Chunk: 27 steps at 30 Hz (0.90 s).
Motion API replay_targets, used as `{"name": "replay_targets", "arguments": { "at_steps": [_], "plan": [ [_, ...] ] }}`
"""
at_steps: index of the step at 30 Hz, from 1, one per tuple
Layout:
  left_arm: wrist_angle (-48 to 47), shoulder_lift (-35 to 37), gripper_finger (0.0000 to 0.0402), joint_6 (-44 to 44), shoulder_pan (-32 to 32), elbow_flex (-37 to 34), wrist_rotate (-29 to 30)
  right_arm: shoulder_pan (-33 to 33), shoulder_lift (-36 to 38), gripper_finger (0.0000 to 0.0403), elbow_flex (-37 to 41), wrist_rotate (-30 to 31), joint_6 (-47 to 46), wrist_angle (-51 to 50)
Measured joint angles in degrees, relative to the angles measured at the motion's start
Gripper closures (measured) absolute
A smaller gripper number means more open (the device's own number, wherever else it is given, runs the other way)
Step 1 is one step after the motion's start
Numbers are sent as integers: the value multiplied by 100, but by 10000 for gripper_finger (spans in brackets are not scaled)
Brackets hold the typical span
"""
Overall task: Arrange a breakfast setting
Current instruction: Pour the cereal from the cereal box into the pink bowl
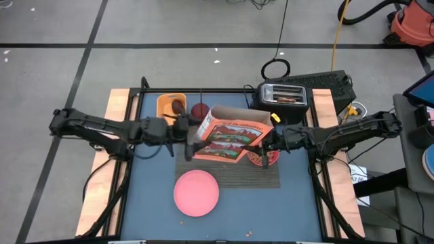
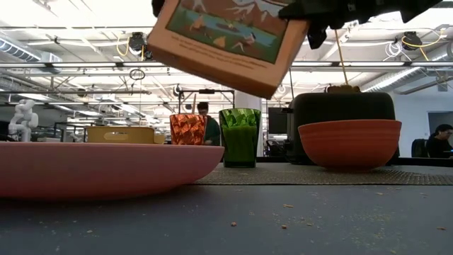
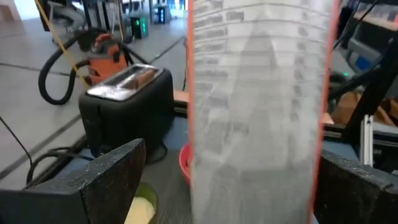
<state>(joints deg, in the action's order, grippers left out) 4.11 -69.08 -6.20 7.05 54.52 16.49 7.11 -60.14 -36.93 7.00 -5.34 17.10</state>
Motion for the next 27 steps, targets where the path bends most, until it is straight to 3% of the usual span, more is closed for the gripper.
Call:
{"name": "replay_targets", "arguments": {
  "at_steps": [14, 27],
  "plan": [
    [355, -876, 9, -107, 4, 0, -31, 9, 0, 317, 0, -430, -145, -690],
    [373, -1014, 13, -192, 4, 0, -17, 9, 0, 317, 2, -430, -131, -754]
  ]
}}
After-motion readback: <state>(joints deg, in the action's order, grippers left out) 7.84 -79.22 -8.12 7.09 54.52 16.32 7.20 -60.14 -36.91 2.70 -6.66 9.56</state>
